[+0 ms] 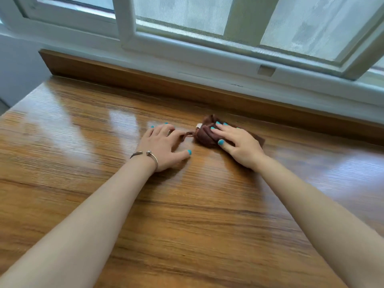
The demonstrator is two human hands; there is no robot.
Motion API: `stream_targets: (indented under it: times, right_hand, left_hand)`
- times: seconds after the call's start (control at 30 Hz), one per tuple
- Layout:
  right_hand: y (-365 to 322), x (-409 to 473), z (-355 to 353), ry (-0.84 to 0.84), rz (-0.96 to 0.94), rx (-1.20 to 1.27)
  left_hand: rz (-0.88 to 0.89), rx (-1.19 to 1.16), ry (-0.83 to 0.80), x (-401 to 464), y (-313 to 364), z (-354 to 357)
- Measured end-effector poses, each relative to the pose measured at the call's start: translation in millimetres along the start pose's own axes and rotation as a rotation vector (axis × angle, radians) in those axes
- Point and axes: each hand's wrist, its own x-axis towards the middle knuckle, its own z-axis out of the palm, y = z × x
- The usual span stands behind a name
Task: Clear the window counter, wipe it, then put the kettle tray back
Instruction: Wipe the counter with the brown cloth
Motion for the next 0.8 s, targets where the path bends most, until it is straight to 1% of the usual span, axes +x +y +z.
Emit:
stream_targets:
  times: [0.07, 0.13, 0.2, 0.23, 0.3, 0.4, 0.47, 0.57, 0.67, 0.8]
  right_hand:
    - [-10, -49, 2, -0.012, -0.036, 0.027]
    - [-8, -96, 3, -0.008, -0.038, 0.037]
    - [1, -118, 1, -0.014, -0.031, 0.040]
    - [7, -118, -2, -0.027, -0.040, 0.037]
    - [19, -101, -10, -0.048, -0.062, 0.034]
    - [41, -49, -17, -0.023, -0.034, 0.027]
    - [52, -10, -20, 0.001, -0.016, 0.026]
    - [58, 27, -28, 0.015, 0.108, 0.036]
    - [56, 28, -27, 0.022, 0.115, 0.016]
    - [32, -11, -11, 0.042, 0.122, -0.048]
  left_hand:
    - [-0.045, -0.035, 0.019, -4, 25, 1]
    - [-0.018, -0.057, 0.020, -7, 51, 5]
    - [0.029, -0.070, -0.012, -5, 66, 11]
    - [0.032, -0.074, -0.011, -4, 70, 13]
    - [0.016, -0.060, 0.060, -1, 71, 18]
    - [0.033, 0.014, 0.152, 0, 68, 24]
    - [0.038, 0.022, 0.165, 1, 66, 26]
    - [0.044, 0.027, 0.146, 2, 65, 27]
    - [0.051, 0.029, 0.140, 3, 63, 27]
    - [0.051, 0.034, 0.144, 2, 64, 30]
